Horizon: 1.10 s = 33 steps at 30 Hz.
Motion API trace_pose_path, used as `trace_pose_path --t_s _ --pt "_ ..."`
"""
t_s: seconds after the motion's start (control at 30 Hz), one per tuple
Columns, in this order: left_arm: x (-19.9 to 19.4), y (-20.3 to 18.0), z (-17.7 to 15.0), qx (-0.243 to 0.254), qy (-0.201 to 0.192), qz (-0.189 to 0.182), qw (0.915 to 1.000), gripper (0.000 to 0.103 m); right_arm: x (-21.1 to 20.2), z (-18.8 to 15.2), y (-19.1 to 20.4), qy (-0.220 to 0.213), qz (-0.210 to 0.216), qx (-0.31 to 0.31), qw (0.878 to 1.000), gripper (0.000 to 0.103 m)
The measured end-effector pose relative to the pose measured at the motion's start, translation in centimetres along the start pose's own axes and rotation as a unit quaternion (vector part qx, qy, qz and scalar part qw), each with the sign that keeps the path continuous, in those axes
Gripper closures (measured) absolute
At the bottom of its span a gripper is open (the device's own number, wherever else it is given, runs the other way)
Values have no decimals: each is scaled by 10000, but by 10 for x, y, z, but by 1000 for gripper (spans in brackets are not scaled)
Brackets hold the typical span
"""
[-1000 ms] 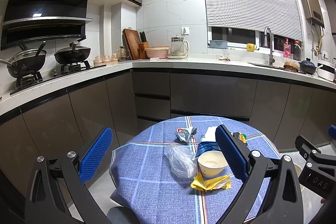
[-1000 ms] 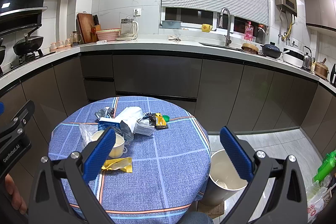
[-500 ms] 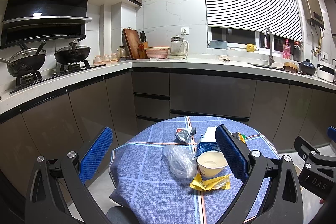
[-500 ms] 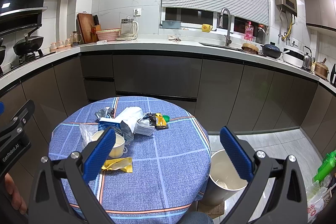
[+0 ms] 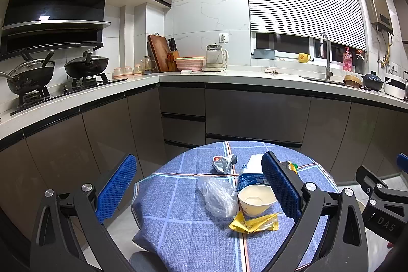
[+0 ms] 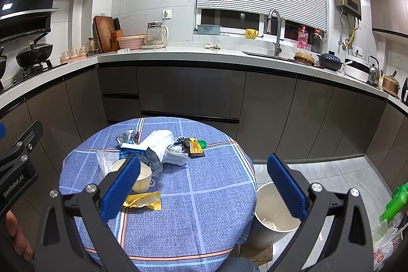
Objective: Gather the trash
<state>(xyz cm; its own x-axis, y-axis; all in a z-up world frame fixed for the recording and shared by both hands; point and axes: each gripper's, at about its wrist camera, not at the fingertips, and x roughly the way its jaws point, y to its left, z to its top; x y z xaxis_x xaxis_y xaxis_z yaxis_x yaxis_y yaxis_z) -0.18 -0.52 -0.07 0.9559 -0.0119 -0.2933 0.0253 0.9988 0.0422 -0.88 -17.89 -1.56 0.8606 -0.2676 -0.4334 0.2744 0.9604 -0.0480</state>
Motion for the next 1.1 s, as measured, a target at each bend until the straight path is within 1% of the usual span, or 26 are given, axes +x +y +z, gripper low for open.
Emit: trace_pose_path --t_s 0.43,0.77,1.1 --pt "2 -1 1 -2 21 -17 10000 8 0 0 0 0 7 -6 10000 3" --pt "3 -2 3 -3 25 -19 10000 8 9 -1 6 31 11 -11 10000 3" --pt "21 -3 3 -25 106 -5 9999 8 25 3 11 180 45 -73 9998 3"
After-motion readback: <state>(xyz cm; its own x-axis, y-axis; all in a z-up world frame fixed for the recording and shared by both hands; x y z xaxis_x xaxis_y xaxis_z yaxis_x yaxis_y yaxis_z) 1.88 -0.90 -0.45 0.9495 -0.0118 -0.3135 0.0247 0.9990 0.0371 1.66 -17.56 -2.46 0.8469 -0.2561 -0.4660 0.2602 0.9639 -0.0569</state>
